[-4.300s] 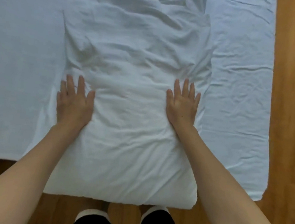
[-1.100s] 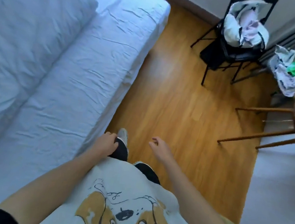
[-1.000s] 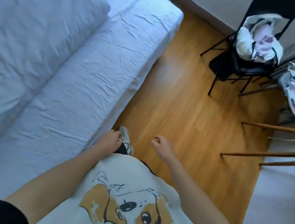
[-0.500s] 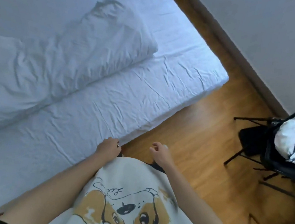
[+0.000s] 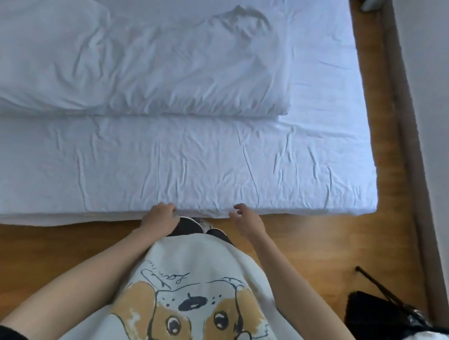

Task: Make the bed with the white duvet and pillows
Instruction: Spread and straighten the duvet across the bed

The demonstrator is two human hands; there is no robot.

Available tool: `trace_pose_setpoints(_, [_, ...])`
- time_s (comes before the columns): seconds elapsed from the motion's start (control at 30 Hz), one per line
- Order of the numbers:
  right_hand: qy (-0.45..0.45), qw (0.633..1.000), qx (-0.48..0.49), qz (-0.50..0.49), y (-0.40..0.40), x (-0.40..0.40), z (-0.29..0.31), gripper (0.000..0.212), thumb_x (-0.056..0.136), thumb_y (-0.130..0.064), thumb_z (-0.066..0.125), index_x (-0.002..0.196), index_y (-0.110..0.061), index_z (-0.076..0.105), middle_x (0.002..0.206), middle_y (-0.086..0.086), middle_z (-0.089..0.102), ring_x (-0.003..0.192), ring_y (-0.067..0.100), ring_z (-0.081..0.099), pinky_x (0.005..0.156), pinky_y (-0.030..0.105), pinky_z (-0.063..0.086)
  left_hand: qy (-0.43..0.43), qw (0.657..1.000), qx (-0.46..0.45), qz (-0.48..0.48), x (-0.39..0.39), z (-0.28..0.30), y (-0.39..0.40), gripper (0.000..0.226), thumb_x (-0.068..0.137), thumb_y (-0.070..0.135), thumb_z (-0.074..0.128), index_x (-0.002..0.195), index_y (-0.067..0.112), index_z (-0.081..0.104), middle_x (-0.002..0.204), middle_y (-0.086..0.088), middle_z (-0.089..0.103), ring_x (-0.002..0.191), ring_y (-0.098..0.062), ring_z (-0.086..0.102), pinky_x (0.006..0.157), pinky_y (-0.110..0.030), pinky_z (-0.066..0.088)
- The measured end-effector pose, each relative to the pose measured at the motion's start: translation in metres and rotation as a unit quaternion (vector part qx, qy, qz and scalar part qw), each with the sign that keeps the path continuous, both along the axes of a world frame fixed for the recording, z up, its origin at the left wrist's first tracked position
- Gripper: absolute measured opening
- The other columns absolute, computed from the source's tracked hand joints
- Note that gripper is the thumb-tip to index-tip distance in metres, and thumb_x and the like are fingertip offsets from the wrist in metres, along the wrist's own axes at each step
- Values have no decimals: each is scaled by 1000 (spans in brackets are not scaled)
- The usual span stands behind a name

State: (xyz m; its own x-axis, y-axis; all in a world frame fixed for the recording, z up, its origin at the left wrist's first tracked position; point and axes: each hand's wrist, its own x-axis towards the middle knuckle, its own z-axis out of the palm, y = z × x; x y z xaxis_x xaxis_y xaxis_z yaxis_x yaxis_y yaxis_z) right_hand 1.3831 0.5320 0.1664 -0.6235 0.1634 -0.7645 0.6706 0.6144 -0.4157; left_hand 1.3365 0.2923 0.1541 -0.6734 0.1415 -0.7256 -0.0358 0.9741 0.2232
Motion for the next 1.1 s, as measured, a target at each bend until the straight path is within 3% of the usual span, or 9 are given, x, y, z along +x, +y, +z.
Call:
trace_pose_setpoints(0.13, [-1, 999, 21, 25, 16, -50, -4, 45, 99, -35, 47, 139, -15, 45, 137, 7, 53, 120, 25, 53, 95, 35, 44, 1, 999, -8, -33, -46, 0, 17, 41, 96, 29, 44, 134, 14, 49, 131, -11, 51, 119, -28, 48, 93, -39, 44])
trace_pose_setpoints(0.27, [25, 990, 80, 110, 36, -102, -1, 47, 97, -37, 48, 138, -15, 47, 131, 10, 57, 119, 26, 52, 89, 38, 49, 22, 996, -11, -91, -110, 8, 25, 44, 98, 30, 42, 139, 14, 46, 137, -10, 49, 122, -28, 47, 98, -39, 42])
trace_pose_setpoints(0.43, [46, 975, 113, 185, 64, -190, 2, 46, 95, -36, 49, 137, -15, 49, 132, 9, 54, 127, 29, 42, 89, 37, 42, 54, 997, -18, -47, -196, 19, 37, 44, 99, 28, 40, 139, 11, 44, 140, -12, 45, 127, -29, 41, 100, -39, 37])
trace_pose_setpoints(0.6, [74, 942, 136, 299, 104, -298, -28, 36, 94, -33, 48, 121, -11, 57, 121, 10, 59, 118, 30, 47, 89, 36, 41, 66, 997, -30, 13, -274, 0, 69, 45, 99, 28, 41, 141, 10, 43, 140, -13, 45, 127, -29, 40, 99, -39, 37])
trace_pose_setpoints(0.67, [76, 939, 138, 307, 125, -348, -51, 39, 94, -36, 48, 123, -11, 57, 125, 10, 58, 121, 30, 46, 94, 37, 40, 57, 997, -40, 26, -311, -16, 89, 45, 99, 28, 41, 140, 10, 42, 140, -13, 44, 127, -29, 40, 99, -38, 37])
trace_pose_setpoints(0.8, [107, 959, 136, 226, 172, -451, -99, 59, 93, -47, 53, 141, -14, 44, 144, 10, 46, 133, 30, 38, 108, 38, 32, 18, 997, -64, 47, -389, -56, 134, 44, 99, 28, 40, 139, 10, 41, 141, -12, 42, 127, -30, 38, 98, -37, 37])
trace_pose_setpoints(0.93, [148, 978, 147, 24, 220, -535, -147, 94, 79, -66, 62, 147, -10, 30, 151, 13, 35, 140, 30, 30, 114, 41, 27, 37, 998, -48, 33, -461, -95, 187, 51, 98, 28, 42, 147, 15, 32, 152, -12, 28, 137, -28, 29, 105, -36, 32])
trace_pose_setpoints(1.03, [121, 979, 101, -132, 251, -581, -181, 110, 65, -75, 66, 146, -12, 26, 146, 14, 38, 137, 31, 33, 111, 46, 33, 70, 997, -36, 13, -500, -119, 220, 59, 99, 27, 42, 152, 17, 20, 159, -16, 12, 143, -30, 21, 111, -38, 27])
trace_pose_setpoints(1.1, [70, 979, 29, -189, 267, -600, -201, 114, 66, -67, 73, 151, -13, 18, 150, 12, 35, 139, 28, 33, 111, 43, 32, 95, 995, -25, -28, -515, -135, 236, 62, 98, 25, 45, 153, 16, 18, 159, -20, 7, 145, -33, 17, 113, -40, 25])
